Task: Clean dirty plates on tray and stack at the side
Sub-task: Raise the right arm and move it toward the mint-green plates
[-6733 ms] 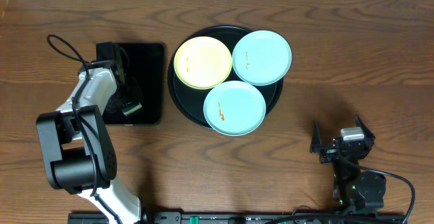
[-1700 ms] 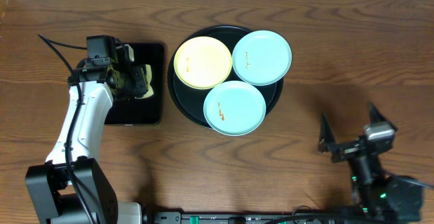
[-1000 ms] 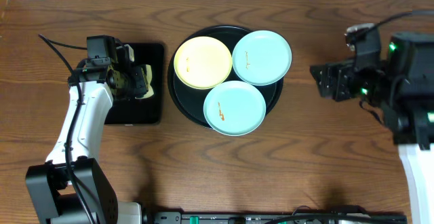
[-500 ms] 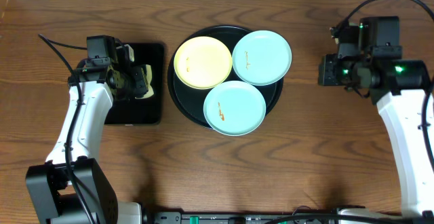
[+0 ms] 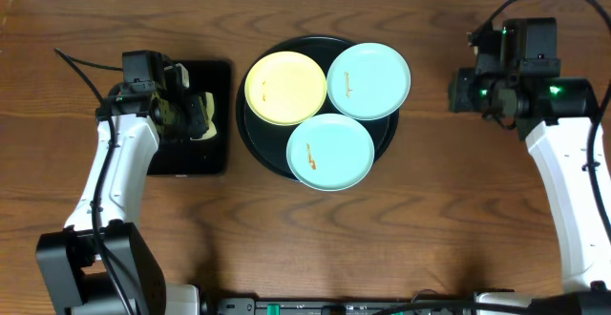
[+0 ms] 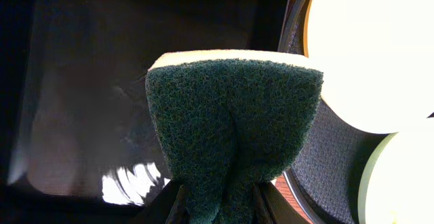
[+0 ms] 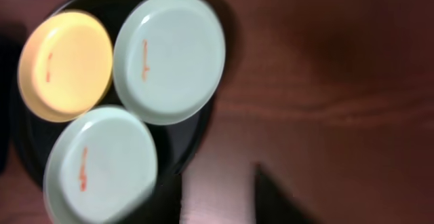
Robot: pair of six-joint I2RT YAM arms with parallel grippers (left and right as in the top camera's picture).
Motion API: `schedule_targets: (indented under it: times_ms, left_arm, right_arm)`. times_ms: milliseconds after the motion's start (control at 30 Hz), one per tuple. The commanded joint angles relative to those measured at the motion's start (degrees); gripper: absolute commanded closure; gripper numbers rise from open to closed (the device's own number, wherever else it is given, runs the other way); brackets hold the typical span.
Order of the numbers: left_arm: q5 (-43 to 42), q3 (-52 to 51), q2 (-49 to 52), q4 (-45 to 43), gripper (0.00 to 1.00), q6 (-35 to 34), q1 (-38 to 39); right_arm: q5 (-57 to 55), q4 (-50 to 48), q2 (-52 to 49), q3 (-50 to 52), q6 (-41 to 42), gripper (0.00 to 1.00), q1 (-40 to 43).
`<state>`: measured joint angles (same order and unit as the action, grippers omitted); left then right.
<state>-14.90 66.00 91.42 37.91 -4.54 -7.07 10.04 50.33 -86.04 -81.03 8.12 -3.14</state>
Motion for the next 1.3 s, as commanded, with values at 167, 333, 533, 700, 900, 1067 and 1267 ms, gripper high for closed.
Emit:
schedule_targets:
  times_ms: [167,333,533,700,900,1067,1267]
  left_arm:
    - [-0.1,-0.2,0.3,0.2,0.91,-0.5,-0.1]
    - [-0.1,-0.2,0.3,0.0,0.91,-0.5,-0.1]
    - [-0.1,-0.2,0.3,0.0,0.91,-0.5,-0.1]
    - [-0.1,-0.2,0.3,0.0,0.91,-0.5,-0.1]
    - [-0.1,-0.2,0.3,0.2,0.91,-0.5,-0.1]
    - [-0.1,-0.2,0.3,0.2,0.91,-0.5,-0.1]
    - [-0.1,-0.2,0.3,0.2,0.91,-0.5,-0.1]
  right_arm:
    - [-1.5,-8.3,-8.7,-0.3,-3.7,0.20,0.9]
    - [-0.3,-10.6,-15.1,-0.3,-7.1,0.20,0.9]
    - [-0.3,-14.0,-22.0,-0.3,-6.8,0.39,0.8]
    - [5.1,-18.4,-25.6,-0.3,-6.9,0.39,0.8]
    - [6.5,-20.5,-28.2,-0.3,-7.2,0.41,0.7]
    - [7.7,-23.1,-30.5,-0.3,-7.6,0.46,-0.5]
    - [7.7,-25.2,-31.9,-0.3,-7.6,0.69,-2.0]
